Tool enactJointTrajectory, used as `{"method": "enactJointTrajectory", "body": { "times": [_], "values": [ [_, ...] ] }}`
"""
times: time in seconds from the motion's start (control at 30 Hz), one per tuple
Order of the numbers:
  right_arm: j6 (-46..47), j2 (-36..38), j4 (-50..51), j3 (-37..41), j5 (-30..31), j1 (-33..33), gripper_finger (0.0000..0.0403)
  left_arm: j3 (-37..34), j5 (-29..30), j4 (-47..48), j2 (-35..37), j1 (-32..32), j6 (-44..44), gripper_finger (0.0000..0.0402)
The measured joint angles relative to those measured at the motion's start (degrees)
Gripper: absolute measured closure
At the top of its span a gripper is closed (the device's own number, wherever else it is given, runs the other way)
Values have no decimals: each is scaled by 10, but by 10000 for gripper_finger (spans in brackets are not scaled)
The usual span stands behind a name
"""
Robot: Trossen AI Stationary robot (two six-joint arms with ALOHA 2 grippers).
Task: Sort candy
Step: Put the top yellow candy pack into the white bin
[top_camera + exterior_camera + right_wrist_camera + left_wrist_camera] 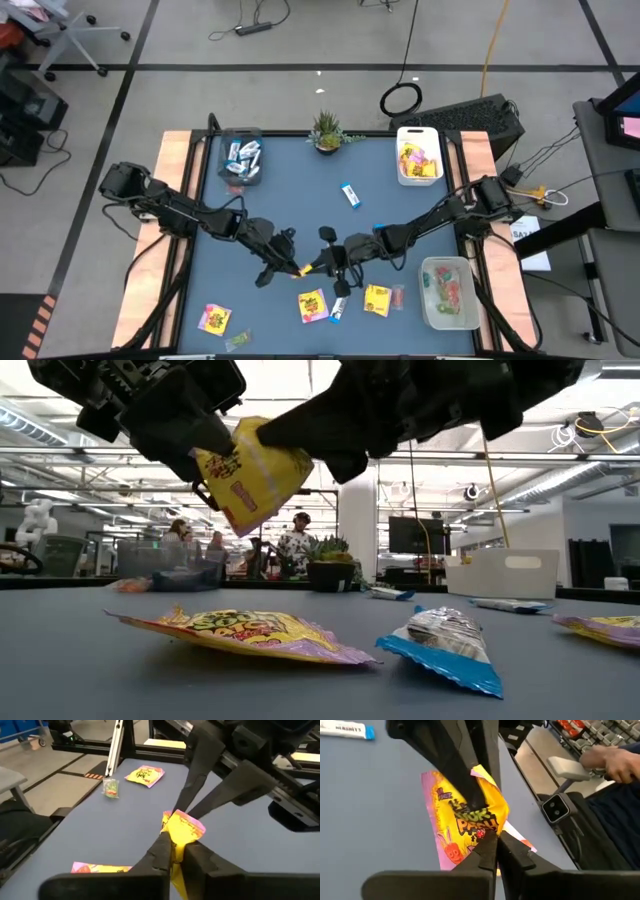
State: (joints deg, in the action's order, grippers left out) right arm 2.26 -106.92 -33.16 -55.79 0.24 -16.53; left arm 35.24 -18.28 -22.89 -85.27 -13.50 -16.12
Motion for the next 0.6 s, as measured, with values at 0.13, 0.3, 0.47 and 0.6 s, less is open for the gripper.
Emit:
{"method": "enactJointTrajectory", "body": {
  "times": [0.13, 0.3, 0.47, 0.6],
  "values": [
    [-2, 24, 30, 0, 14, 0, 392, 0, 15, -12, 1, -1, 0, 361],
    [-2, 62, 107, 0, 80, -4, 395, 0, 58, -4, 16, 1, 32, 300],
    [-1, 110, 194, 0, 143, -12, 400, 1, 103, -1, 48, 4, 81, 234],
    [12, 158, 295, 0, 219, -20, 399, 1, 146, 18, 77, 8, 116, 196]
  ]
}}
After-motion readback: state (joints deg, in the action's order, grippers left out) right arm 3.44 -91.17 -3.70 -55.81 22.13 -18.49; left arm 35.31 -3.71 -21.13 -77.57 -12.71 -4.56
